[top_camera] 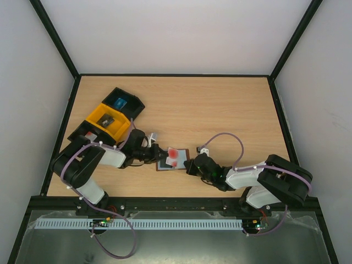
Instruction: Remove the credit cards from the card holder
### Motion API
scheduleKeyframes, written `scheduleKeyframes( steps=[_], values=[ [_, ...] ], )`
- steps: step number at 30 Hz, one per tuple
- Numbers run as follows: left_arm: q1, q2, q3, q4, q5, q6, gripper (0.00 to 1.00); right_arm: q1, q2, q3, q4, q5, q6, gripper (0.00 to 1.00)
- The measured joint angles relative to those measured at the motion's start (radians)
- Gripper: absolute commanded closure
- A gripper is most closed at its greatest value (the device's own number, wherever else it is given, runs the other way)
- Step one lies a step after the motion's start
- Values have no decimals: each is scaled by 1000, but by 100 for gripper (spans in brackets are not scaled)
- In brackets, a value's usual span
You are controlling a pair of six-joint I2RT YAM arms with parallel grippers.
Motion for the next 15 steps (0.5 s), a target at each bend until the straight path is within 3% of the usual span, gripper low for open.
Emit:
scheduleKeyframes(
  steps=[15],
  values=[
    [76, -240, -1, -305, -46, 131, 97, 0, -65, -2, -26, -38, -39, 83]
  ],
)
